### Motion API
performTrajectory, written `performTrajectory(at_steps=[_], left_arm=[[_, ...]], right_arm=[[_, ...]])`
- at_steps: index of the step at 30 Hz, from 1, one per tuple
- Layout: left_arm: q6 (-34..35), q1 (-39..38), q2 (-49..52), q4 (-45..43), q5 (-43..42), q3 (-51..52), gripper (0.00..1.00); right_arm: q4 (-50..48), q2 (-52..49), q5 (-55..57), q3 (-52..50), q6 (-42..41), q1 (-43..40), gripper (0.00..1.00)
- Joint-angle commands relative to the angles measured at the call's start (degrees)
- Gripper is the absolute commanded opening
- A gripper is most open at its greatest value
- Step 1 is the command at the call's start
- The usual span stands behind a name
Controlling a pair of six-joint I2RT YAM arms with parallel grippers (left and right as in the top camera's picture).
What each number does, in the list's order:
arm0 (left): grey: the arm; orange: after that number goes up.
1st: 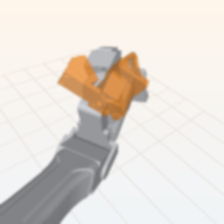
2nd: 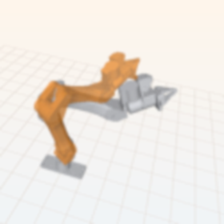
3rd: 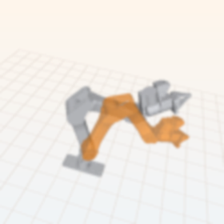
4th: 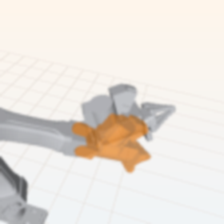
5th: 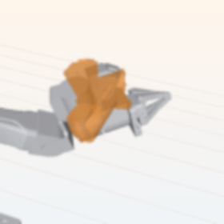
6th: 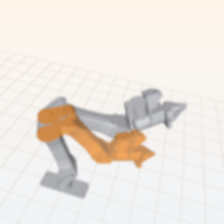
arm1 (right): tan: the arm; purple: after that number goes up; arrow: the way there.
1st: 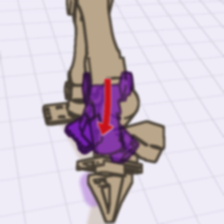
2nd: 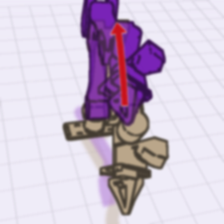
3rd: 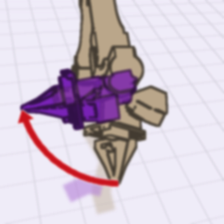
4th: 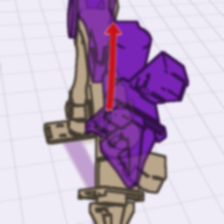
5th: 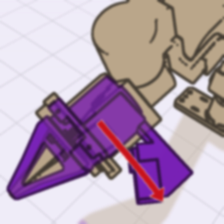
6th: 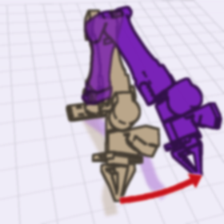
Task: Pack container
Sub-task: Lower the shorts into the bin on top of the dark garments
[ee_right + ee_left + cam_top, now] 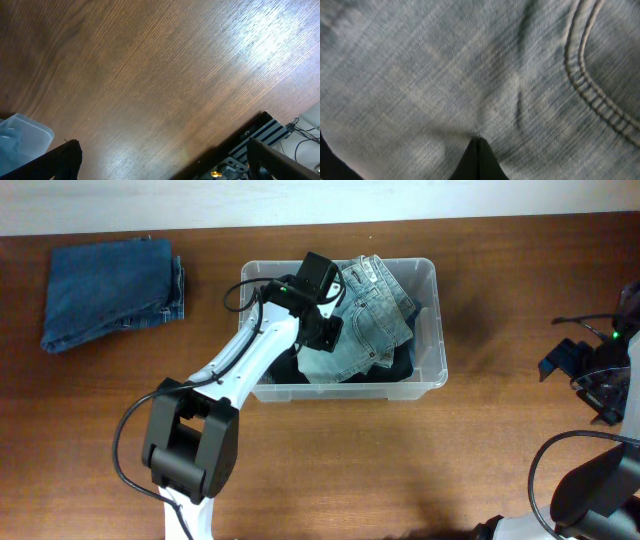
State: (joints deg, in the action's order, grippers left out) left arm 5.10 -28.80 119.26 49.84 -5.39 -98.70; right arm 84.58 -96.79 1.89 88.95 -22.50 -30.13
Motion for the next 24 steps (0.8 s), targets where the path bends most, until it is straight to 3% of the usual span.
performTrajectory(at_steps=[1, 10, 16, 24], left_arm=[[-0.85, 0.02, 0.42, 1.99, -1.27, -0.33, 0.01], [-0.9, 0.02, -2.08, -1.14, 0.31, -15.43, 0.01], [-0.87, -0.11, 1.64, -9.42, 0.48, -15.78, 0.01], [-0.85, -1.64, 8.46, -10.95, 0.48, -15.78, 0.01]], right_arm=[[-0.02, 0.31, 0.07, -0.13, -0.5, -0.17, 0.98], [-0.02, 0.31, 0.07, -0.13, -0.5, -0.17, 0.98], [-0.02, 0.31, 0.07, -0.13, -0.5, -0.17, 0.98], [-0.02, 0.31, 0.07, -0.13, -0.5, -0.17, 0.98]])
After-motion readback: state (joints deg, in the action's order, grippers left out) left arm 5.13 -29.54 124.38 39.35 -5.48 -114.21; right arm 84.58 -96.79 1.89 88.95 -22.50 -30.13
